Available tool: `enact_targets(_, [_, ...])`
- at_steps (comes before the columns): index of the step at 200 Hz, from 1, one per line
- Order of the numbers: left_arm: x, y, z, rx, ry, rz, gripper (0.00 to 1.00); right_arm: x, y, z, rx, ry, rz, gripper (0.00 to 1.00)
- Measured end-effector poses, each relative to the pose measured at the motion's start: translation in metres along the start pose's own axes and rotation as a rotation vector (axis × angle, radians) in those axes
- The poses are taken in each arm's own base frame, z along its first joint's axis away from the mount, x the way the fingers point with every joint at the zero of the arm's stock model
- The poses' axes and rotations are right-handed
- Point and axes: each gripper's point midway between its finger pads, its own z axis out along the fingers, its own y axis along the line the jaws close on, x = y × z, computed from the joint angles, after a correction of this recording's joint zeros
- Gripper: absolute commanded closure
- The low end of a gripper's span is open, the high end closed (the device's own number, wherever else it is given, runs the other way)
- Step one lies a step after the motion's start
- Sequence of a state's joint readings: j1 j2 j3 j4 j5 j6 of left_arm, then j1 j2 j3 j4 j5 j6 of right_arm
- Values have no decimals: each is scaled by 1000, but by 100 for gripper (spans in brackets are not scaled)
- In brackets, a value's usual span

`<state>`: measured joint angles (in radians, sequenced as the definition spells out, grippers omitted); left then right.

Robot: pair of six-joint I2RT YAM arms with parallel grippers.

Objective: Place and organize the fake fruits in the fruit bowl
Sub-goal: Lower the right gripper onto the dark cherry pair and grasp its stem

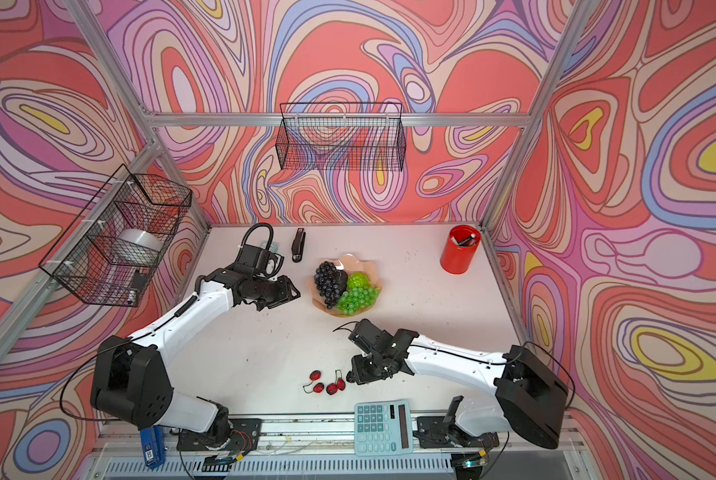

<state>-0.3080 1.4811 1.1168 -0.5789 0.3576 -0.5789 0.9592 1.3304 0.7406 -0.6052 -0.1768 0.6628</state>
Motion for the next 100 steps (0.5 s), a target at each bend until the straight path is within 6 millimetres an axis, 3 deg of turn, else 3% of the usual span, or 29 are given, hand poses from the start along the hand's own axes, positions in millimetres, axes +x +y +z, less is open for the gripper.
enact_targets(100, [0, 1, 0, -6, 1, 9, 57, 12, 0, 4, 8, 51, -40, 59])
